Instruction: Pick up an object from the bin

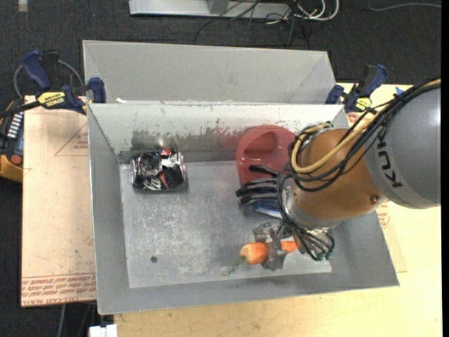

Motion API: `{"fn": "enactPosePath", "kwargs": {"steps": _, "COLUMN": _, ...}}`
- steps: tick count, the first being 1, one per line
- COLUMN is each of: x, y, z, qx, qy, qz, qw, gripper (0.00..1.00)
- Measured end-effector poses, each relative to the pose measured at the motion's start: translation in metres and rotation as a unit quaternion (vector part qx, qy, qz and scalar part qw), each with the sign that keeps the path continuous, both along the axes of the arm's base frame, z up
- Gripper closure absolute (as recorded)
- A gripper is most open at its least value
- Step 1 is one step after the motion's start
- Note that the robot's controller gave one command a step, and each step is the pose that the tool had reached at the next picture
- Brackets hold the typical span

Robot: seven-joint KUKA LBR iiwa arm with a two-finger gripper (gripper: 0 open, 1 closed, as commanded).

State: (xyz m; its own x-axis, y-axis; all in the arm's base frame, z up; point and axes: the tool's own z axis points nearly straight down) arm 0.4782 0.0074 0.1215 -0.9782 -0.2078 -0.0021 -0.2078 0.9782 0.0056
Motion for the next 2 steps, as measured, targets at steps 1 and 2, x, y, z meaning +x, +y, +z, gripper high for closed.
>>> {"fn": "enactPosePath", "kwargs": {"steps": 1, "x": 0.0004, "y": -0.0001, "z": -0.0016, "qx": 0.000, "qy": -0.0006, "qz": 0.000, "qw": 1.0000, "gripper": 1.00}}
{"fn": "enactPosePath", "kwargs": {"steps": 2, "x": -0.0001, "y": 0.0000, "z": -0.0063, "qx": 0.000, "qy": 0.0006, "qz": 0.000, "qw": 1.0000, "gripper": 1.00}}
